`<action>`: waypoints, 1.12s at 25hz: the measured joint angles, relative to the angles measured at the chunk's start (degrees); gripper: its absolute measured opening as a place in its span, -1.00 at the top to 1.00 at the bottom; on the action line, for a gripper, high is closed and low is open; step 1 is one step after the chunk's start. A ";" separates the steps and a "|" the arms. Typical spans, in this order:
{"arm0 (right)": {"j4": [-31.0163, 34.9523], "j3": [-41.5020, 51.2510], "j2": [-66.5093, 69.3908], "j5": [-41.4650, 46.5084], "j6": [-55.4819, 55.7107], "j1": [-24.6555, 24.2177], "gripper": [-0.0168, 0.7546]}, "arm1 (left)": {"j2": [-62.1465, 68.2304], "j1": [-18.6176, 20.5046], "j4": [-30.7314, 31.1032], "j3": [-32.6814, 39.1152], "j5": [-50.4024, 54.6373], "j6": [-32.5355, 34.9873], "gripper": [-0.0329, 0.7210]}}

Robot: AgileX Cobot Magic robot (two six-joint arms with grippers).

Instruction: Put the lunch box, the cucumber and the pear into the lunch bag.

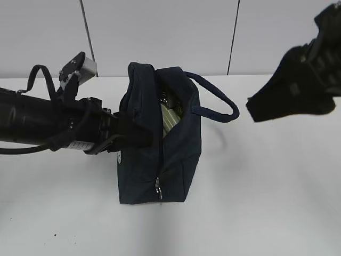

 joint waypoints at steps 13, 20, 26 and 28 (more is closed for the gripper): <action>34.43 24.27 -1.48 -21.36 -37.37 0.00 0.14 | -0.86 -0.06 4.27 -0.06 -0.68 0.00 0.94; 41.39 26.18 2.45 -27.95 -45.61 0.00 0.14 | -3.49 -0.18 5.24 -0.01 -4.75 0.00 0.96; 50.05 26.18 9.83 -26.16 -55.74 0.00 0.15 | -4.51 -0.18 5.33 -0.01 -7.01 0.00 0.96; 56.81 26.18 12.74 -23.58 -63.42 0.00 0.20 | -4.50 -0.18 5.28 -0.01 -7.13 0.00 0.96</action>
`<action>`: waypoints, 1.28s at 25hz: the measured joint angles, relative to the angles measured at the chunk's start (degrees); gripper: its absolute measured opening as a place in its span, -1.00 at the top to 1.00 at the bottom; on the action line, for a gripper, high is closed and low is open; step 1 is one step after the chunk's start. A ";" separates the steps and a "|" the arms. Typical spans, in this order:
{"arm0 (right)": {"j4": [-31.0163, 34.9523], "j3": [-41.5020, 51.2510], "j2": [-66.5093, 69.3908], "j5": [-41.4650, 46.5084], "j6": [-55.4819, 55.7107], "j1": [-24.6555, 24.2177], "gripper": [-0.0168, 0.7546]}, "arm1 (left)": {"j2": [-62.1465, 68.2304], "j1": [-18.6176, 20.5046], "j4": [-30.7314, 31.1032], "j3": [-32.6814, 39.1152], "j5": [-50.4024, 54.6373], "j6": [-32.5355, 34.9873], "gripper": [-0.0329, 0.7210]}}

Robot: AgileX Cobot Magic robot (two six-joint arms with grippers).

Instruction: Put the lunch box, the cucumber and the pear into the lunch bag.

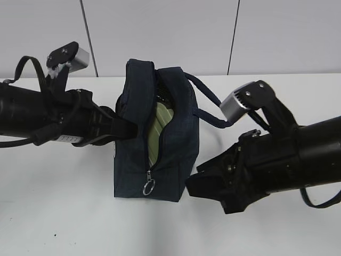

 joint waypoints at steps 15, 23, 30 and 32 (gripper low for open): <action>23.25 4.65 15.64 13.09 -35.62 0.00 0.26 | -0.06 0.00 -1.30 0.00 -1.11 0.02 0.96; 23.25 4.65 15.88 17.48 -14.98 -4.36 0.26 | -0.06 0.00 -1.30 0.00 -1.16 0.02 0.96; 23.49 3.50 18.79 17.36 -9.28 -6.83 0.26 | -0.06 0.00 -1.48 0.00 -1.06 0.14 0.96; 23.49 2.14 21.51 17.67 -9.51 -6.83 0.26 | -0.06 0.00 -1.54 0.00 -0.86 0.14 0.96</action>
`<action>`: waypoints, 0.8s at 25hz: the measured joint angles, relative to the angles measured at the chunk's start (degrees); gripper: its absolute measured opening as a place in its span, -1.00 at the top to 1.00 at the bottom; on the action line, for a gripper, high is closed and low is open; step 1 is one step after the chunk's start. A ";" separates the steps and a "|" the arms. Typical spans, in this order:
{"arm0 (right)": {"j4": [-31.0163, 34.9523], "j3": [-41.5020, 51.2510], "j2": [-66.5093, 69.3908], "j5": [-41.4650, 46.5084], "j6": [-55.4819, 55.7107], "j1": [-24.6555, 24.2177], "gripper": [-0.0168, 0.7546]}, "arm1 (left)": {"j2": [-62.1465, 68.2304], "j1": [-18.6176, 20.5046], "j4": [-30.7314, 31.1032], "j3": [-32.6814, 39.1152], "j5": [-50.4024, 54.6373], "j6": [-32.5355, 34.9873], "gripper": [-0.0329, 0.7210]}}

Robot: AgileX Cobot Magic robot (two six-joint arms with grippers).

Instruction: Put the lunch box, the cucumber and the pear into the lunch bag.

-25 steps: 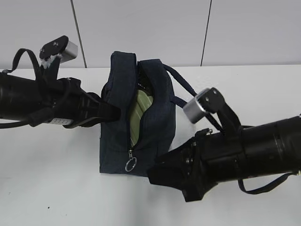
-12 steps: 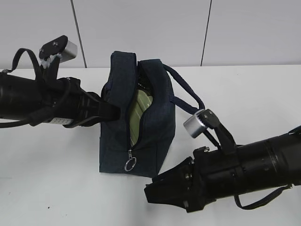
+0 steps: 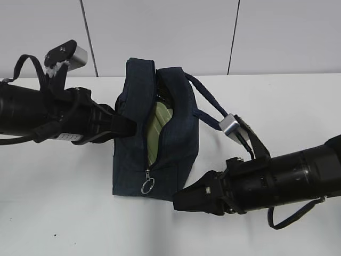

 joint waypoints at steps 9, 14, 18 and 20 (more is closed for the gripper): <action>0.33 -3.61 11.45 10.43 -17.70 -0.14 0.26 | 0.00 0.00 -0.12 0.00 1.55 0.00 0.96; 0.33 -3.89 11.68 10.88 -28.56 -0.14 0.26 | 0.00 0.00 -0.12 0.00 2.23 0.00 0.96; 0.33 -4.96 11.68 10.52 -35.80 -0.14 0.21 | 0.00 0.00 -0.12 0.00 2.44 0.00 0.96; 0.33 -5.85 11.68 10.25 -40.30 -0.14 0.17 | 0.00 0.00 -0.12 0.00 2.46 0.00 0.96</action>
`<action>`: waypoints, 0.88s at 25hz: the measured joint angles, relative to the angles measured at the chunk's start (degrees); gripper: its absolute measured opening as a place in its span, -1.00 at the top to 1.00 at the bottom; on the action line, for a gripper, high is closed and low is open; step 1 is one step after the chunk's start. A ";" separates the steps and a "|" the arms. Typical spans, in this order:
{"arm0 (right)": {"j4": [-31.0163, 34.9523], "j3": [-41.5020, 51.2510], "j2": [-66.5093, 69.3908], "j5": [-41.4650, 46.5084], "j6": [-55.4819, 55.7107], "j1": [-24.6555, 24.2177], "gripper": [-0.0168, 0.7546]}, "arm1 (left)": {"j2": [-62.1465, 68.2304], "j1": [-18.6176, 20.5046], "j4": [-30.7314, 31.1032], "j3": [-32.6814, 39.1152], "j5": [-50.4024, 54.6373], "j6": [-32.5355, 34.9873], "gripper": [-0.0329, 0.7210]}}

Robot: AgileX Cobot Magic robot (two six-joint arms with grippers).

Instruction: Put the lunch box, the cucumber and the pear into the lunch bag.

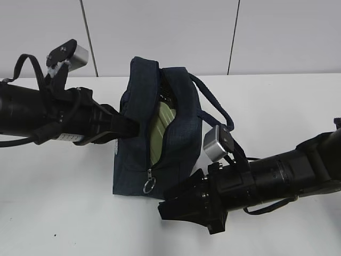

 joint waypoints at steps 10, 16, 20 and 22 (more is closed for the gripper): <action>0.00 -4.03 0.00 -7.21 -9.69 -0.10 0.15 | 0.00 0.00 0.00 0.00 1.67 0.00 0.96; 0.00 -5.18 0.61 -8.22 -9.90 -0.09 0.15 | 0.00 0.00 -1.88 0.00 2.28 0.00 0.96; -0.10 -5.70 0.67 -8.43 -9.90 -0.09 0.03 | 0.00 0.00 -3.70 0.04 2.49 0.00 0.96; -0.11 -5.94 0.67 -8.43 -9.90 -0.09 -0.06 | 0.00 0.00 -4.29 0.11 2.62 0.00 0.96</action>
